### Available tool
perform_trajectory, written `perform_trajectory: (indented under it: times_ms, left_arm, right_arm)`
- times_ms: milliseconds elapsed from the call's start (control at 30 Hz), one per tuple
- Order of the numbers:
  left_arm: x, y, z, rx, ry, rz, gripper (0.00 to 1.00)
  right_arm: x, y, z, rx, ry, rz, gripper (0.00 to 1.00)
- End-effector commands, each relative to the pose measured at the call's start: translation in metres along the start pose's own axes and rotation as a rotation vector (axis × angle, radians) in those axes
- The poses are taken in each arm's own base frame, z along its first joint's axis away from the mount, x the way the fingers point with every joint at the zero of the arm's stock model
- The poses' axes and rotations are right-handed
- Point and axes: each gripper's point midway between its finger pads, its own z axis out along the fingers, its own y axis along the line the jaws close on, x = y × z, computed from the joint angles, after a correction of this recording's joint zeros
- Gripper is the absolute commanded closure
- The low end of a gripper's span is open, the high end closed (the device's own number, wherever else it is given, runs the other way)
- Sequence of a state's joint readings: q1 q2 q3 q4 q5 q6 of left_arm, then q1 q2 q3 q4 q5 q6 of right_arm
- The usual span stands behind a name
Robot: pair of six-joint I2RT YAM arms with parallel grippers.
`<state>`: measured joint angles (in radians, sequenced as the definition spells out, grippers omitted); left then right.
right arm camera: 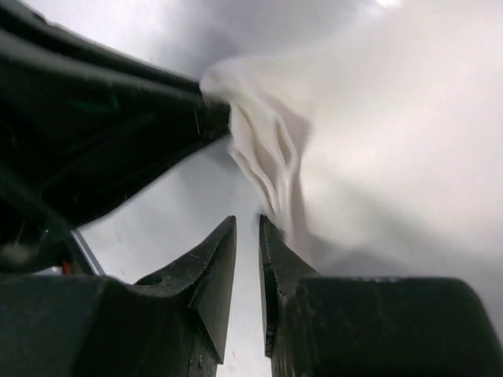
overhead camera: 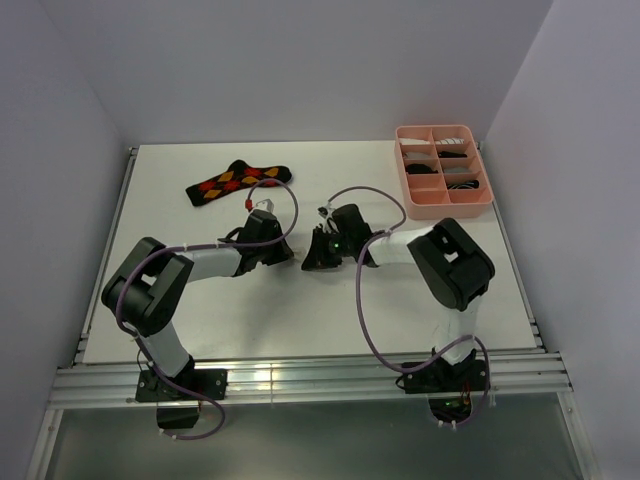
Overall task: Roll the socks
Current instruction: Roll the sock at the center of the board.
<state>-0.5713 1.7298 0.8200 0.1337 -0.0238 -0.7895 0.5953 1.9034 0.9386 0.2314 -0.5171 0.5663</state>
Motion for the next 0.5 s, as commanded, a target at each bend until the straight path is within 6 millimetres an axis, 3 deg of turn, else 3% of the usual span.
perform_trajectory:
  times_ms: [0,233,467]
  left_arm:
    - [0.050,0.049,-0.004,-0.173,0.170,0.052,0.76]
    - [0.049,0.046,-0.003,-0.164,0.174,0.055,0.76]
    - [0.048,0.044,-0.003,-0.159,0.176,0.053,0.76]
  right_arm:
    - [-0.018,0.007,-0.023,0.051,-0.090,-0.098,0.74]
    - [-0.030,0.014,-0.043,0.200,-0.186,-0.297,0.67]
    - [-0.035,0.011,-0.030,0.260,-0.180,-0.390,0.60]
